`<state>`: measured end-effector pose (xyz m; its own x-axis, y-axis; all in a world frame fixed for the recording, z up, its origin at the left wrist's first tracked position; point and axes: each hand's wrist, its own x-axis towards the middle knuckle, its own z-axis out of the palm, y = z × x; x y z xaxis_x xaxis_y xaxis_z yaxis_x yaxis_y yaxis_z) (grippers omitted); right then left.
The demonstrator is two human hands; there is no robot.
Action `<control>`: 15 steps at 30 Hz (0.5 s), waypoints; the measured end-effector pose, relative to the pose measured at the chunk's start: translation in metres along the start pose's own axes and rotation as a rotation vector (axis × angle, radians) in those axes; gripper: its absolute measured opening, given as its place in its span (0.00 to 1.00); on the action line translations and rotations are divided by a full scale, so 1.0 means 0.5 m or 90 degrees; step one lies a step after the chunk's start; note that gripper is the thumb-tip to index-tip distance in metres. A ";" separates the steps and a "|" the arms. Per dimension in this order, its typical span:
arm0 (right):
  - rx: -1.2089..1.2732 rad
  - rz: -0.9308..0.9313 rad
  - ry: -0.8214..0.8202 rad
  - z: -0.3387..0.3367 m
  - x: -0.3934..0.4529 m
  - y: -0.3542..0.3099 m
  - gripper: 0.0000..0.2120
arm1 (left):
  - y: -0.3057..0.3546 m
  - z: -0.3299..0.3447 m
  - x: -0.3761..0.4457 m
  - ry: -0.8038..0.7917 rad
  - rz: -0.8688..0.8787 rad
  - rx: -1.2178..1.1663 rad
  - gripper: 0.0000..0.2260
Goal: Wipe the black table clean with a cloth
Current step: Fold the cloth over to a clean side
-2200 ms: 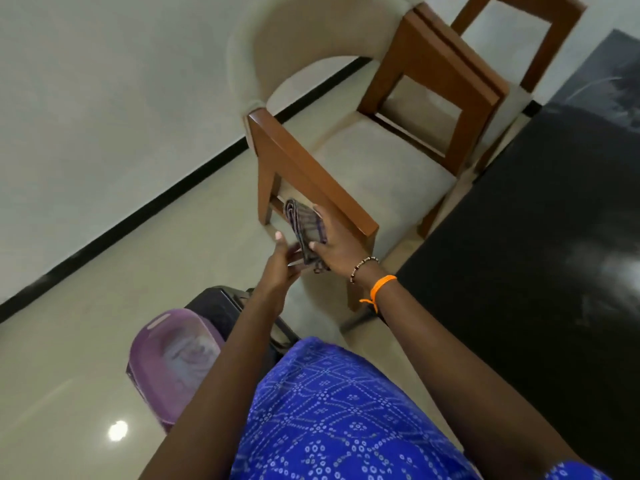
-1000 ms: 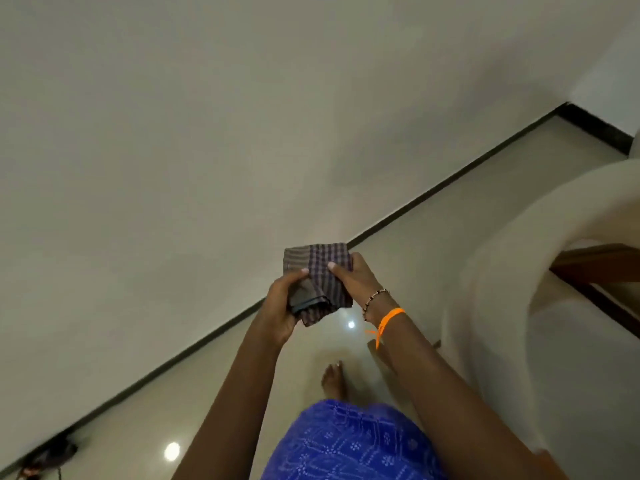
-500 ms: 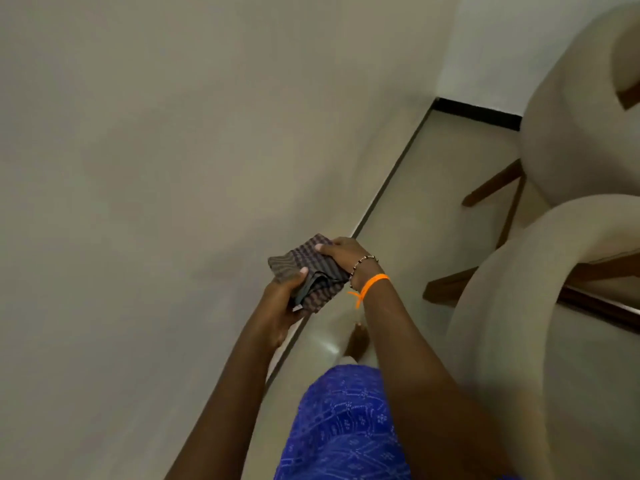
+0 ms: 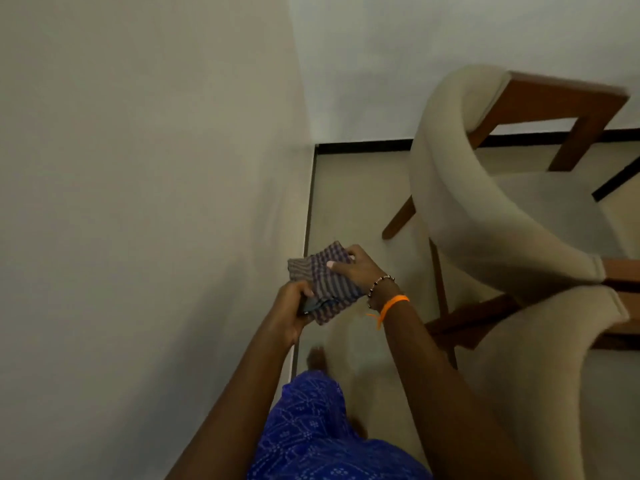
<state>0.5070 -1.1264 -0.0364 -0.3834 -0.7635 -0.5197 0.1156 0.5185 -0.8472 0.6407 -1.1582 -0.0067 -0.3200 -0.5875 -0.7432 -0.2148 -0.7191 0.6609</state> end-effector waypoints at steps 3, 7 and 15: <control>0.027 0.001 0.040 -0.035 0.121 -0.052 0.17 | 0.098 0.049 0.112 -0.015 0.023 -0.010 0.13; 0.072 -0.011 0.136 -0.060 0.316 -0.174 0.14 | 0.280 0.111 0.286 -0.020 0.040 -0.032 0.16; 0.138 -0.101 0.283 -0.202 0.620 -0.427 0.15 | 0.635 0.264 0.559 -0.068 0.123 0.052 0.11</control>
<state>0.2711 -1.4348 -0.0054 -0.7584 -0.5647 -0.3255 0.1930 0.2824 -0.9397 0.3612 -1.5018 0.0090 -0.4574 -0.6655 -0.5898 -0.2133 -0.5617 0.7994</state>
